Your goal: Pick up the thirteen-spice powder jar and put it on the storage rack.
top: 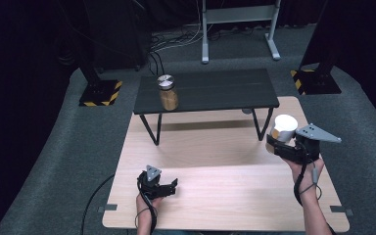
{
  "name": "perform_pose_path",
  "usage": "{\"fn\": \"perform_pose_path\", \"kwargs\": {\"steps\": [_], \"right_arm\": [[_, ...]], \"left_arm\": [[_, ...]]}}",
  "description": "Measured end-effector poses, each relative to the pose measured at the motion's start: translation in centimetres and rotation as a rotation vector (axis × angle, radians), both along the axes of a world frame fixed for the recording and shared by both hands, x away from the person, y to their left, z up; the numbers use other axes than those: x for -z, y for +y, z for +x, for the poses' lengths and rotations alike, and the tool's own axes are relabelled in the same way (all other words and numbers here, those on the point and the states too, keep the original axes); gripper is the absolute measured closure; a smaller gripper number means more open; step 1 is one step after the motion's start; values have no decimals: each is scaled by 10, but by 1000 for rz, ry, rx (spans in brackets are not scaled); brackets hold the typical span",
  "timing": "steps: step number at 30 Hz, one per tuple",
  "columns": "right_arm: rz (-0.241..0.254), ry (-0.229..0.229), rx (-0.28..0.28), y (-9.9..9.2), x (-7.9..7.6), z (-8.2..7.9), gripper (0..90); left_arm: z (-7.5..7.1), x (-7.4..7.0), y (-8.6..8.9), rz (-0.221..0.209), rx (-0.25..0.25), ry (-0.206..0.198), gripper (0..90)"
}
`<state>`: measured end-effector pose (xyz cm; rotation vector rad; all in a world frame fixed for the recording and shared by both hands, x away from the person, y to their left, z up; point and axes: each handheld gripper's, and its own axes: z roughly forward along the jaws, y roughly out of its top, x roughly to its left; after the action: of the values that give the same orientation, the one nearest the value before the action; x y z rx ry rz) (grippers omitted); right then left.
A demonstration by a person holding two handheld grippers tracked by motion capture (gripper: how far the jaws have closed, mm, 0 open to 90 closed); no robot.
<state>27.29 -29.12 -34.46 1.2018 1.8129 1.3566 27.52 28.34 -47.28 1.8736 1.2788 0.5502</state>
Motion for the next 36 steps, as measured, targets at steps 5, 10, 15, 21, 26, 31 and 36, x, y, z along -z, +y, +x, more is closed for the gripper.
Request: {"fn": "perform_pose_path", "kwargs": {"steps": [5,10,15,21,26,31,36], "right_arm": [[2,-4,-2,1,-4,5,298],[11,-2,-2,0,-8,11,298],[12,0,3,1,-12,17,298],[6,0,3,3,-17,22,298],[1,0,3,5,-21,26,298],[-4,-1,1,7,-23,29,297],[-2,-3,0,9,-26,32,298]], "left_arm": [[0,0,0,1,1,-2,53],[0,0,-1,2,1,-2,53],[-1,0,0,0,0,-3,53],[-1,0,0,-1,2,-6,52],[-1,1,1,-1,5,-9,52],[-1,1,1,1,12,-9,41],[-1,1,2,-2,20,-12,32]]}}
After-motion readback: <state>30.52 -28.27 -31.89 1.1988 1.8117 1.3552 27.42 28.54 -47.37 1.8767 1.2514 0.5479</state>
